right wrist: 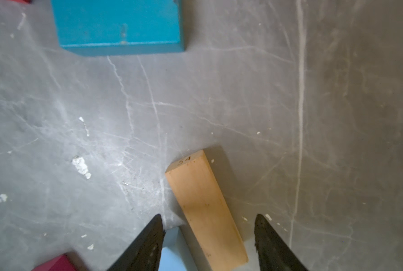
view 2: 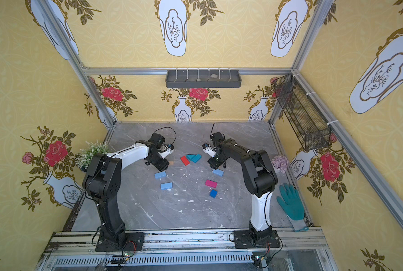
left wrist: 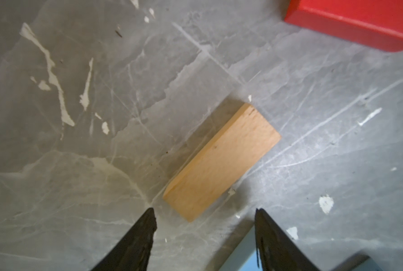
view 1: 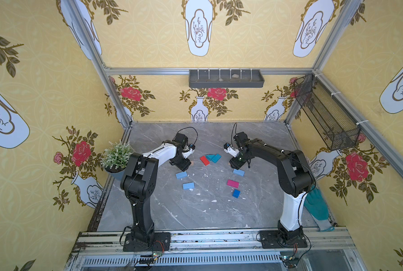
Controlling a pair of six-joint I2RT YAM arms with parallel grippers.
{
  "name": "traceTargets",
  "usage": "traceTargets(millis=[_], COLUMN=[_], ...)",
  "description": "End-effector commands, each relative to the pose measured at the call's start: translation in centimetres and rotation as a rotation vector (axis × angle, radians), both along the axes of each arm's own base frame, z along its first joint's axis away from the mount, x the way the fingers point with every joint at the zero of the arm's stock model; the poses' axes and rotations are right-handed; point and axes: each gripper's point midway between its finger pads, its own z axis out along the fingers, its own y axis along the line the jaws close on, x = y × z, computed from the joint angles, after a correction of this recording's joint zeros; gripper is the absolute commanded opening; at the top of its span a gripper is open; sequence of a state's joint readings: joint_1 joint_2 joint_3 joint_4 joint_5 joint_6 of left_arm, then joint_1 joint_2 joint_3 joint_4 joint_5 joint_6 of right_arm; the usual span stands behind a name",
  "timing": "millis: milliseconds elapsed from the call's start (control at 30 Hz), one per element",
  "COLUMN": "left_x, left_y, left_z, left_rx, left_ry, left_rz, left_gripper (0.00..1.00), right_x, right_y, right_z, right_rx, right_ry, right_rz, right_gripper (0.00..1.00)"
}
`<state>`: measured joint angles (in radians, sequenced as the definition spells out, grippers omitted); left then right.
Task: Assemble a heart with building blocks
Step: Pick up the building block from the center of the board.
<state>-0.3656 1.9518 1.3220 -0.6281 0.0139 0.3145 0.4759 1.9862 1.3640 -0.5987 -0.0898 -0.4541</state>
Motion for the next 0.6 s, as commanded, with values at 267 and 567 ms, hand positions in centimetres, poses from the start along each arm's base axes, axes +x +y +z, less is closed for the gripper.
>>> traceTargets(millis=[267, 567], left_x=[1.6, 1.0], left_y=[-0.1, -1.0], left_z=[-0.6, -1.4], left_rx=[0.016, -0.022], left_ry=[-0.036, 0.032], left_rz=[-0.007, -0.025], left_gripper=[0.71, 0.58], right_x=[-0.2, -0.9], right_y=[-0.1, -0.2], right_z=[-1.2, -1.5], right_rx=[-0.013, -0.009], right_ry=[0.038, 0.075], right_rz=[0.002, 0.003], right_gripper=[0.6, 0.49])
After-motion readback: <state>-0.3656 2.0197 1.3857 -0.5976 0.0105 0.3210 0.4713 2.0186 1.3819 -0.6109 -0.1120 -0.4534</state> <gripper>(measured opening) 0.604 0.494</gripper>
